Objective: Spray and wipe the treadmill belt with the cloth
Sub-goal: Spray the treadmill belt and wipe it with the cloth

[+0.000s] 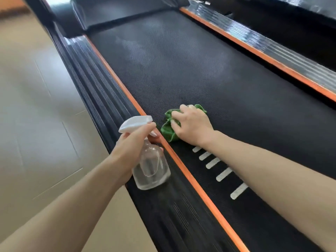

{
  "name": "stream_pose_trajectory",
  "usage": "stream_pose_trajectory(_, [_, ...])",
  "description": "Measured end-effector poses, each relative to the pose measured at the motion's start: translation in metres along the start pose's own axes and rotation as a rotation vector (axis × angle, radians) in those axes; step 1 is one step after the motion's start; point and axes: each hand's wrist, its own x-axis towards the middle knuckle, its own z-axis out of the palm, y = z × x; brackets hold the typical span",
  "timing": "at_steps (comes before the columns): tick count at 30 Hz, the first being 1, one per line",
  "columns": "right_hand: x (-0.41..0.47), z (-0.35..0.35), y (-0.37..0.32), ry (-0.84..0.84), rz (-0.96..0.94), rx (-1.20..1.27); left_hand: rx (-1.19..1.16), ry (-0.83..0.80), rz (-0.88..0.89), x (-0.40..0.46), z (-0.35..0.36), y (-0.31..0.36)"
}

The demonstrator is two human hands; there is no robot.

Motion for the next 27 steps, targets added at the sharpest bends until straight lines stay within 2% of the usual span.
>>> stream_pose_trajectory(5, [-0.14, -0.038, 0.006, -0.073, -0.184, 0.083, 0.025, -0.098, -0.049, 0.002, -0.01, 0.006])
stream_pose_trajectory(7, [-0.161, -0.049, 0.012, -0.108, -0.238, 0.049, 0.047, -0.094, -0.04, 0.003, -0.009, 0.004])
stream_pose_trajectory(13, [-0.115, -0.04, 0.02, -0.071, -0.39, -0.002, 0.047, -0.108, -0.03, 0.004, -0.011, 0.003])
stream_pose_trajectory(17, [-0.013, -0.006, 0.009, 0.055, -0.198, -0.01, 0.056, -0.107, -0.006, 0.003, -0.009, 0.003])
stream_pose_trajectory(20, [0.041, 0.011, 0.001, 0.067, -0.097, -0.048, 0.048, -0.098, -0.028, 0.003, -0.008, 0.003])
stream_pose_trajectory(23, [0.03, 0.009, -0.004, 0.067, -0.089, -0.032, 0.035, -0.115, -0.027, 0.001, -0.008, 0.004])
stream_pose_trajectory(27, [-0.07, -0.024, 0.003, -0.052, -0.244, 0.048, 0.034, -0.119, -0.017, 0.0, -0.009, 0.006])
